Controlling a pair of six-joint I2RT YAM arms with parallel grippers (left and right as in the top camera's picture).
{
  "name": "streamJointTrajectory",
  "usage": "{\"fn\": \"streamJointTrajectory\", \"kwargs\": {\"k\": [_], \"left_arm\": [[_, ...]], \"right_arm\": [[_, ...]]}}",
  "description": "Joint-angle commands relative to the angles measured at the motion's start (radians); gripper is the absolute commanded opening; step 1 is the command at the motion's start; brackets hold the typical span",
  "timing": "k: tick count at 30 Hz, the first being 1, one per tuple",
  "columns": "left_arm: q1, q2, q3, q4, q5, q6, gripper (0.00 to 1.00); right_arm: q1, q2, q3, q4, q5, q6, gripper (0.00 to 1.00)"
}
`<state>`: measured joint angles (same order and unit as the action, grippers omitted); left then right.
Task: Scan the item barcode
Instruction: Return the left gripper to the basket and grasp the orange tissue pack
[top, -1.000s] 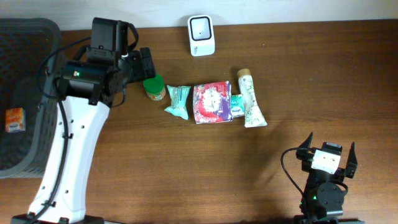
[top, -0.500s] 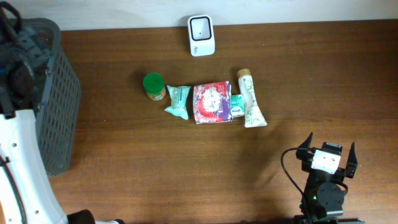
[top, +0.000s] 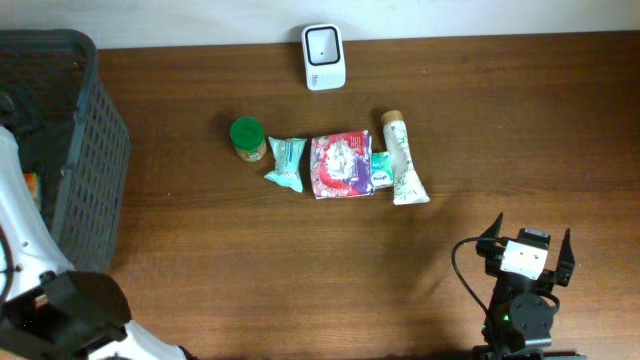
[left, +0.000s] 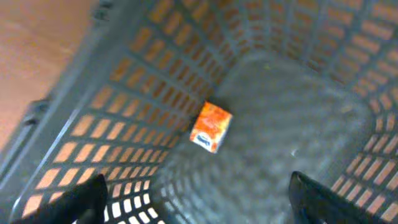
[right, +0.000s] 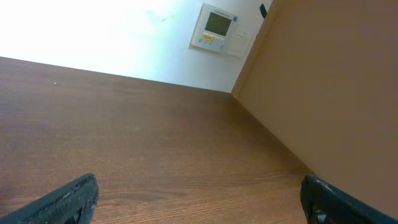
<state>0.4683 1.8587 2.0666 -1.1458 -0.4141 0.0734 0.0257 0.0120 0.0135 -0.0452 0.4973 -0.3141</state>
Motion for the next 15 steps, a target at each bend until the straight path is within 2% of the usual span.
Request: {"fn": "streamJointTrajectory", "kwargs": {"k": [1, 8, 11, 15], "left_arm": [[0.011, 0.076, 0.01, -0.039, 0.027, 0.131, 0.79], [0.064, 0.218, 0.008, -0.099, 0.026, 0.13, 0.72], [0.083, 0.269, 0.008, -0.098, 0.026, 0.13, 0.77], [0.085, 0.336, 0.008, -0.091, -0.032, 0.13, 0.74]], "right_arm": [[-0.006, -0.006, -0.008, -0.003, 0.009, 0.0, 0.99], [-0.006, -0.006, -0.008, -0.003, 0.009, 0.0, 0.99], [-0.006, -0.006, -0.008, -0.003, 0.009, 0.0, 0.99], [-0.006, -0.006, -0.008, -0.003, 0.009, 0.0, 0.99]]}}
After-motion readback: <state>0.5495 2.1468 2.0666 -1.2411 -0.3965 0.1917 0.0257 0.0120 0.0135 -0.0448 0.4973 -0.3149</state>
